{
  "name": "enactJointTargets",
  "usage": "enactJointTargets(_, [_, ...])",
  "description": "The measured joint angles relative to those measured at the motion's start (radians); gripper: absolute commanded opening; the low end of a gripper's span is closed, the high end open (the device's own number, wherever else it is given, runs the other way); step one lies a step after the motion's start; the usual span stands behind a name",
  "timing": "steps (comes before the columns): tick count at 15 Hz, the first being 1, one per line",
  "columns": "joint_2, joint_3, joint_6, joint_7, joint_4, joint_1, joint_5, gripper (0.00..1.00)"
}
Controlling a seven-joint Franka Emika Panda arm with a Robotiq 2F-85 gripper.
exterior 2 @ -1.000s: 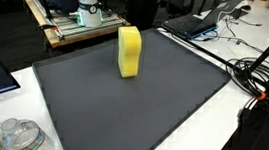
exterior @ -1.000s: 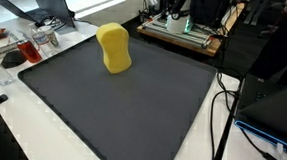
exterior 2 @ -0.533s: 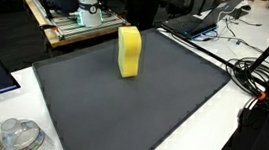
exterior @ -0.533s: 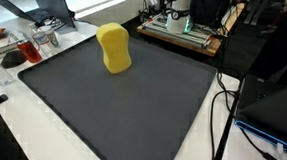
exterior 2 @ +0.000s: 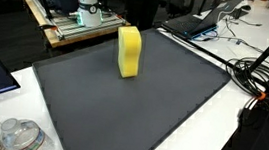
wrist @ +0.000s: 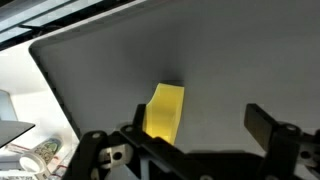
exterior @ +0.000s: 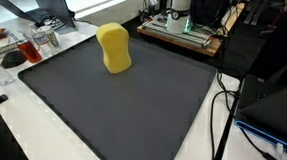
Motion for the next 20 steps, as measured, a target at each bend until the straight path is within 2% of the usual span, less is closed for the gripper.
enactJointTargets(3, [-0.089,-0.057,0.065,-0.111,-0.076,-0.027,0.082,1.0])
enactJointTargets(7, [-0.139,-0.14,0.08,-0.26,-0.099,-0.095,0.17,1.0])
enactJointTargets(10, [-0.136,-0.167,0.089,-0.291,-0.098,-0.151,0.172,1.0])
enactJointTargets(16, [-0.127,-0.165,0.089,-0.297,-0.093,-0.167,0.177,1.0])
enactJointTargets(20, [-0.057,-0.255,0.089,-0.425,-0.034,-0.204,0.221,1.0])
